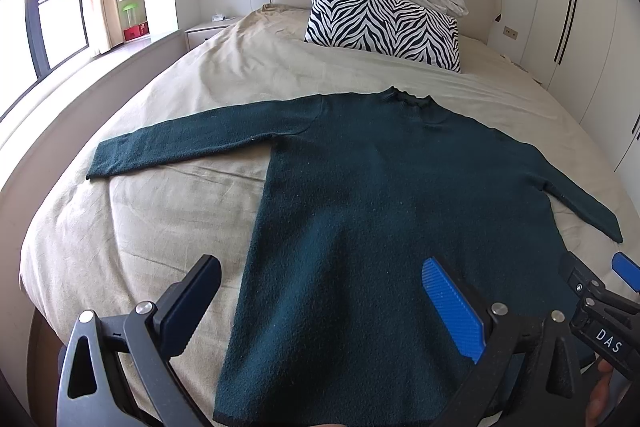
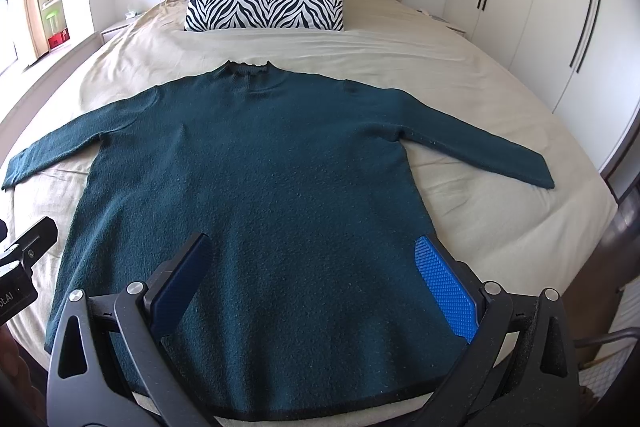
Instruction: Fold small clothes
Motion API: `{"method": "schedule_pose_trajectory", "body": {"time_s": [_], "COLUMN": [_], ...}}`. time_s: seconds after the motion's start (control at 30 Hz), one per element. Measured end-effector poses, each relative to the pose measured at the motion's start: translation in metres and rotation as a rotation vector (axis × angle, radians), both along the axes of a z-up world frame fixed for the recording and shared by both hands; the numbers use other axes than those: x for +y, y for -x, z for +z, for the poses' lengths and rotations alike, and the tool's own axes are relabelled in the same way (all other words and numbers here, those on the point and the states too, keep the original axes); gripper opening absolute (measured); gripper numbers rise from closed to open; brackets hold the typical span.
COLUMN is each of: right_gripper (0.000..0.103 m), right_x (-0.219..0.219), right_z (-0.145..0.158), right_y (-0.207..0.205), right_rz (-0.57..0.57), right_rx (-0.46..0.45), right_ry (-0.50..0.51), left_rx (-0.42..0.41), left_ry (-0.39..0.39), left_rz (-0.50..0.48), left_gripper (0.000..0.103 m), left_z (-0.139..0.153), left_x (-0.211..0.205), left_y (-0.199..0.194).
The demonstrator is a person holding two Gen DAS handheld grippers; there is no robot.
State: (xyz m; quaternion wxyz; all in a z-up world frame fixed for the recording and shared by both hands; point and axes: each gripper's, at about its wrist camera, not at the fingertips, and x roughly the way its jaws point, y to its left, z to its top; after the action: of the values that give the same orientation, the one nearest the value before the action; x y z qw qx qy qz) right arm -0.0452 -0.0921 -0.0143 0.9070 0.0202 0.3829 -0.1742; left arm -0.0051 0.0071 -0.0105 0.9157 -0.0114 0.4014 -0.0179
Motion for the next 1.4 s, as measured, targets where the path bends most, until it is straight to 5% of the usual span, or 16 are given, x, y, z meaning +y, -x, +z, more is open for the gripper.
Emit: {"method": "schedule_pose_trajectory", "body": {"time_s": [1.4], "right_gripper": [0.103], "right_x": [0.006], "right_z": [-0.0071], "right_y": [-0.0002], "right_rz": [0.001], "right_rx": [0.007], "right_ry": [0.003], "left_rx": [0.011], "left_ry": [0.018], "left_rz": [0.005], "left_gripper": [0.103], "left_z": [-0.0053], "left_x": [0.0011], "left_y": [0.0025]}}
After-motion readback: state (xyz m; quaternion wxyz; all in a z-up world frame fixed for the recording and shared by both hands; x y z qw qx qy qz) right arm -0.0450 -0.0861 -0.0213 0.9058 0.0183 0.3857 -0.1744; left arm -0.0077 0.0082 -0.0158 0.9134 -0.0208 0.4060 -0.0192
